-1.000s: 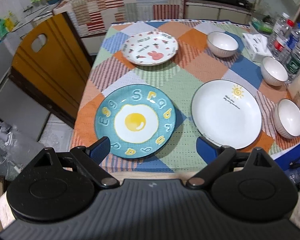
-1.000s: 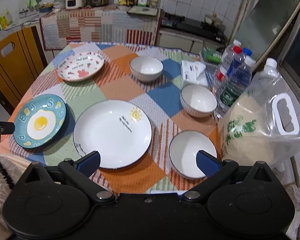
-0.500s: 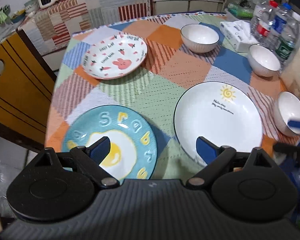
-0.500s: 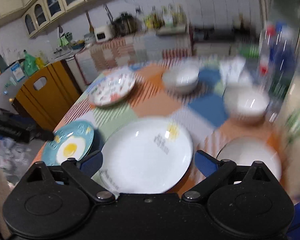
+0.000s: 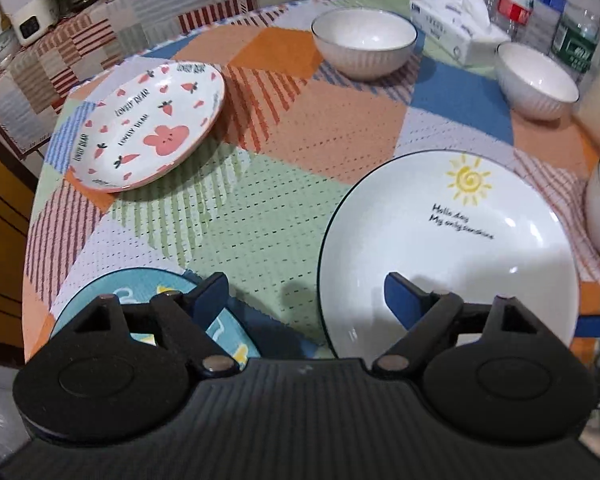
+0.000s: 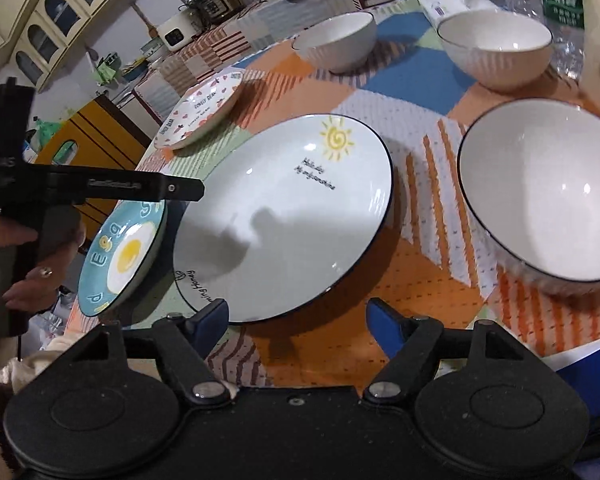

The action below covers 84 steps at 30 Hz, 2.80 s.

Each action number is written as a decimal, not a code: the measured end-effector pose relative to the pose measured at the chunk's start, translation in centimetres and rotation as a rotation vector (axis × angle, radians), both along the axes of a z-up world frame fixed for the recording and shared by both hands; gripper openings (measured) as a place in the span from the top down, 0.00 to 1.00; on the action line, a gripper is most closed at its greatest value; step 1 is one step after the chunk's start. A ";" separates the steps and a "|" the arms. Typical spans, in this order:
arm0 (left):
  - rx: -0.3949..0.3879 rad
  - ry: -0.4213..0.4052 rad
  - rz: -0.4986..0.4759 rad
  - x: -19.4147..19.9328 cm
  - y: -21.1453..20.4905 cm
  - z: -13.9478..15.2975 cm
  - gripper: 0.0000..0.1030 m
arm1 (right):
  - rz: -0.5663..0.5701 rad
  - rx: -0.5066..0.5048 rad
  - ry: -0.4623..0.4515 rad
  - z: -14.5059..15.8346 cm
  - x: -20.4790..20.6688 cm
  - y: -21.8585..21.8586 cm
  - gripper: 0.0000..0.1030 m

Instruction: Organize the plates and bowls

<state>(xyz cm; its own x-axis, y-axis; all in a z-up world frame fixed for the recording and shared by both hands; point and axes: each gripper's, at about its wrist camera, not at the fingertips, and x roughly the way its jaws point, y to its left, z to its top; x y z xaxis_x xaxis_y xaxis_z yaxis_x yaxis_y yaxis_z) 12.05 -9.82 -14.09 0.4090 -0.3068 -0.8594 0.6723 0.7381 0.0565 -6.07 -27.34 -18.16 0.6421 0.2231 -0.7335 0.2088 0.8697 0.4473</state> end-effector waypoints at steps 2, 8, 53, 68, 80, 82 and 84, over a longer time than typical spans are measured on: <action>0.024 0.032 -0.010 0.7 -0.3 -0.7 0.37 | -0.019 0.023 -0.003 -0.5 0.3 -0.2 0.23; -0.010 0.186 -0.010 1.9 -0.7 -2.0 0.65 | -0.099 0.040 -0.038 -1.5 1.2 -1.2 0.60; -0.077 0.224 0.248 8.7 -0.2 -1.1 0.70 | -0.065 -0.260 0.039 0.5 13.4 -1.9 0.71; -0.088 0.080 0.248 4.0 4.2 7.2 0.55 | 0.069 -0.368 -0.093 10.5 11.0 1.3 0.44; -0.002 -0.026 0.164 -2.0 8.1 12.2 0.42 | 0.238 -0.372 -0.199 16.5 7.8 5.7 0.28; 0.000 -0.033 0.149 -2.9 8.6 12.7 0.40 | 0.271 -0.370 -0.215 17.0 7.2 6.5 0.19; 0.001 -0.036 0.140 -3.6 9.0 12.9 0.37 | 0.297 -0.360 -0.237 17.4 6.7 7.2 0.16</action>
<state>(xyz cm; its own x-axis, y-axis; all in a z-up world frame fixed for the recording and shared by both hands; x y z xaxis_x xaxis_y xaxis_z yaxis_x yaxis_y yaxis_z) 8.43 -0.81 -1.19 0.4787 -0.2433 -0.8436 0.5600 0.8246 0.0799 0.62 -20.12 -0.80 0.7472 0.1810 -0.6395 -0.1407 0.9835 0.1141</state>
